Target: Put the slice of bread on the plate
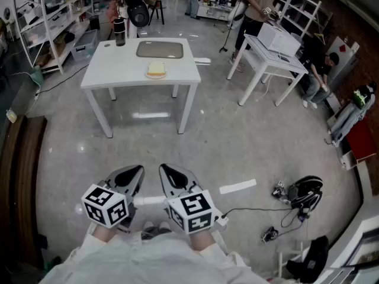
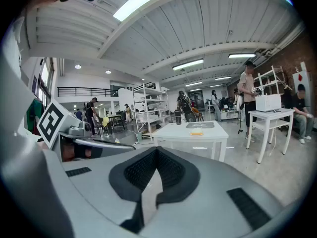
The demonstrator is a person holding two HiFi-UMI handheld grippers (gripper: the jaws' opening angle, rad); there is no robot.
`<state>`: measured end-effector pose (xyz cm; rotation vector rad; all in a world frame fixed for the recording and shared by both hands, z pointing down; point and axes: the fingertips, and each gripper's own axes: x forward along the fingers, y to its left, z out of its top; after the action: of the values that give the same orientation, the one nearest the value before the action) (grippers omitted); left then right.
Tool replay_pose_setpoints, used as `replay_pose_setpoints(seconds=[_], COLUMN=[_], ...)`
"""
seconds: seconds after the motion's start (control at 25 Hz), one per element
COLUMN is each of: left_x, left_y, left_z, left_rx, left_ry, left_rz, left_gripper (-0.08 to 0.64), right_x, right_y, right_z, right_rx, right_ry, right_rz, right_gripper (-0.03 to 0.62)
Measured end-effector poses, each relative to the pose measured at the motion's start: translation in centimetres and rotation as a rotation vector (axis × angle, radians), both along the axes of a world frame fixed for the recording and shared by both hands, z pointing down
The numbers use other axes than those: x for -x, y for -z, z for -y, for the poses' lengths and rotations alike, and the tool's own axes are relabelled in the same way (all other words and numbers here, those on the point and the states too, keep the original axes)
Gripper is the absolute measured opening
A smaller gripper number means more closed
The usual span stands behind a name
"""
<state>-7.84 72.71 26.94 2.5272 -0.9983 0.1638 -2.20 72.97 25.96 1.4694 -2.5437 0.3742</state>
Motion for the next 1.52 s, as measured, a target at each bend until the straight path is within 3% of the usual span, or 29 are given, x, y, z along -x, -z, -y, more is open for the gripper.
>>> replay_pose_setpoints(seconds=[0.44,0.84,1.24,1.52], left_x=[-0.5,-2.2,-2.6,-3.5], left_y=[-0.8,-1.4,-4.2,-4.7], left_z=[-1.0,-1.5,-1.5,3.1], left_rx=[0.033,0.088,0.124,0.128], left_ry=[-0.04,-0.005,0.028,-0.006], left_rz=[-0.015,-0.1,-0.066,-0.053], left_gripper=[0.009,0.009,0.009,0.009], right_x=[-0.1,-3.2,-3.7,-4.5], right_y=[-1.2,-1.4,-3.5,-4.5], right_z=[-0.7,-1.2,-0.5,4.0], right_rx=[0.038,0.064,0.072,0.085], right_ry=[0.008,-0.006,0.027,0.009], right_rz=[0.006,0.117,0.085,0.074], right_gripper=[0.012,0.014,0.014,0.014])
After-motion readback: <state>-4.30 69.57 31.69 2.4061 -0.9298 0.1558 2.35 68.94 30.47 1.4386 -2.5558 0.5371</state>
